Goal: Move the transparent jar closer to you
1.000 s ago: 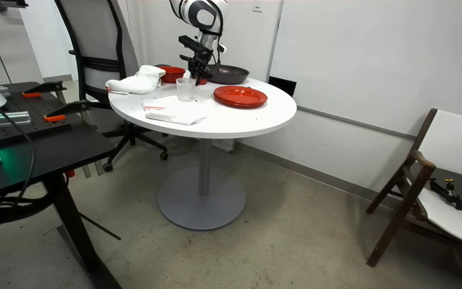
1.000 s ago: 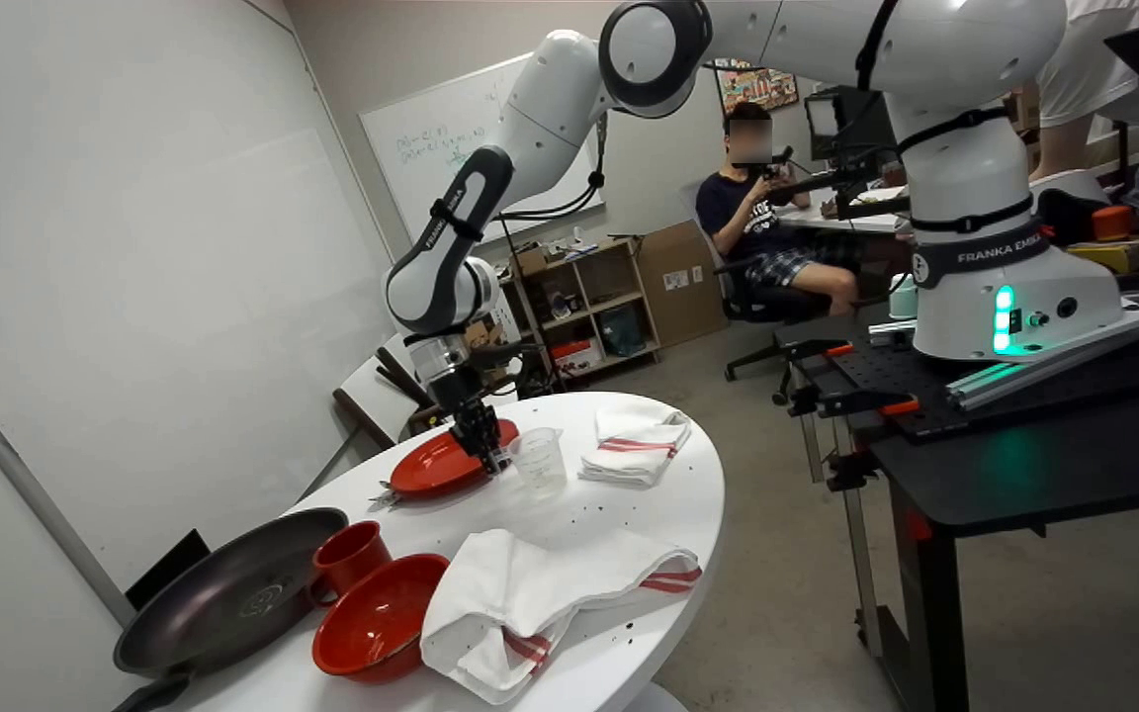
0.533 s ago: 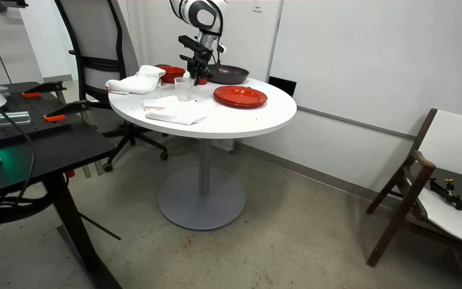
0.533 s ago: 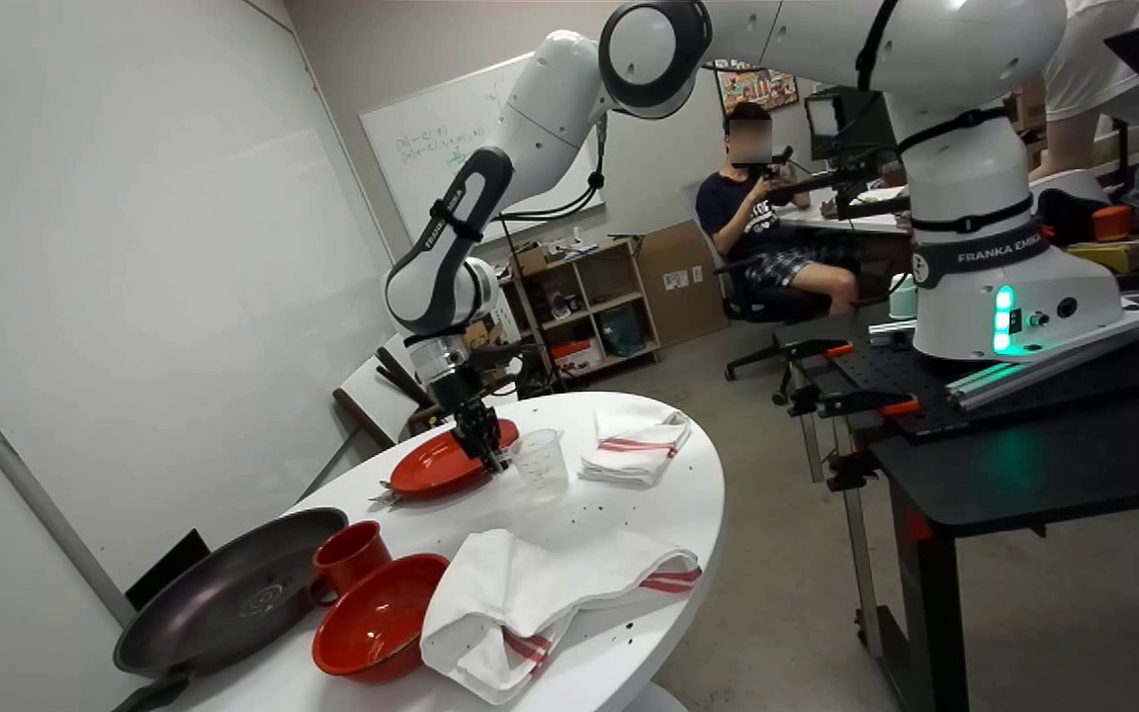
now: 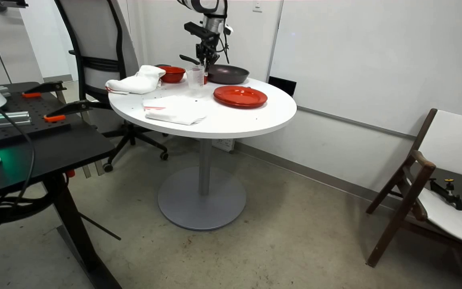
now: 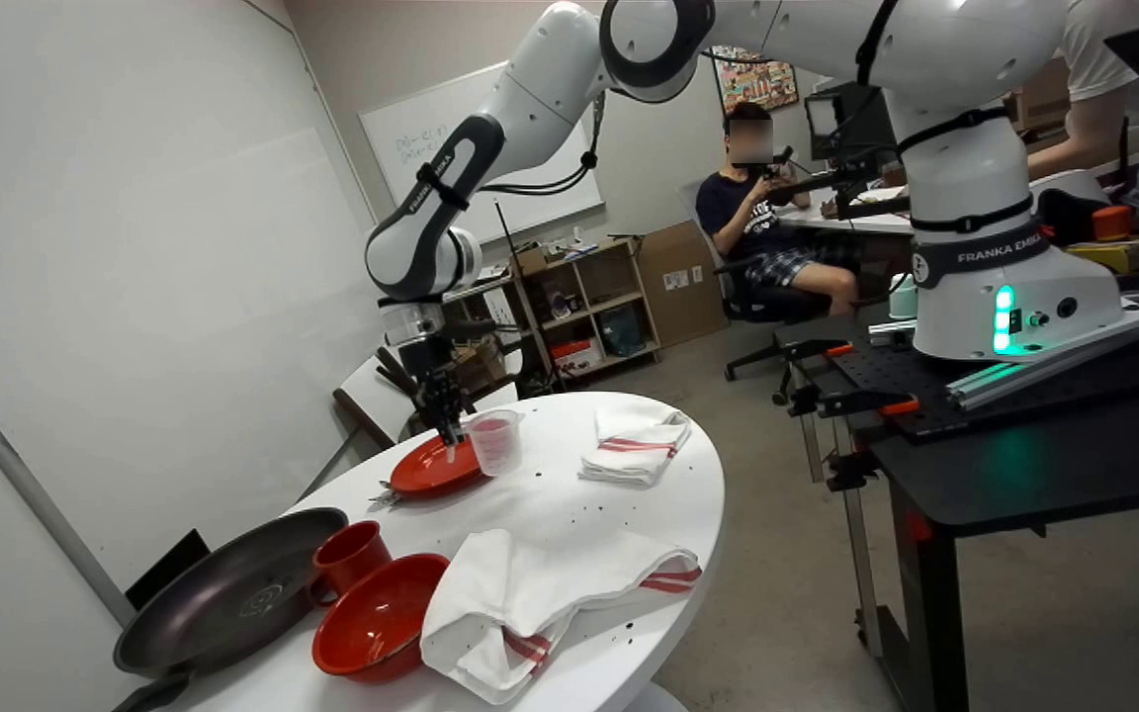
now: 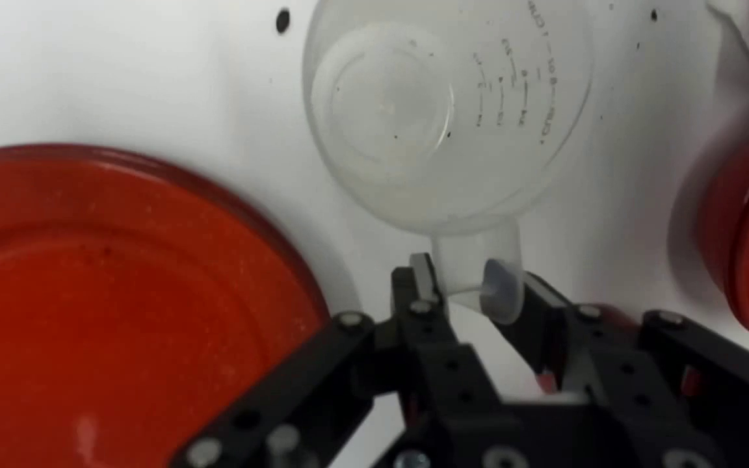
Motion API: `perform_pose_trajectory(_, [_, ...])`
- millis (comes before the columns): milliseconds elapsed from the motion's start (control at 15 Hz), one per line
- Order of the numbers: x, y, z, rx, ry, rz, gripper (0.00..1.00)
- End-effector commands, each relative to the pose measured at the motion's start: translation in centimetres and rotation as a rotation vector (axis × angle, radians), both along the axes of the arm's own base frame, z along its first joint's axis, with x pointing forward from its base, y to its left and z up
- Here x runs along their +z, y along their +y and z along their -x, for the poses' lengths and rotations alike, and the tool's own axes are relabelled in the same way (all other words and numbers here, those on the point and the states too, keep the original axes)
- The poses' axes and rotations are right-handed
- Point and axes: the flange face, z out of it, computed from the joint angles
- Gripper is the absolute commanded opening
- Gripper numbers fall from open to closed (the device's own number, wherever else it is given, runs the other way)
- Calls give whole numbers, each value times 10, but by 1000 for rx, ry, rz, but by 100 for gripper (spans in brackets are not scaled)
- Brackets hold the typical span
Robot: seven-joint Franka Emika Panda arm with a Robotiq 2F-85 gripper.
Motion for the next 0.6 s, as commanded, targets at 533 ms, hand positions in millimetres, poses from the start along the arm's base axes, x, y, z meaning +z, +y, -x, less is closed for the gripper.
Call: perform_pose_trajectory(533, [88,13,38,42,-319,-33,7])
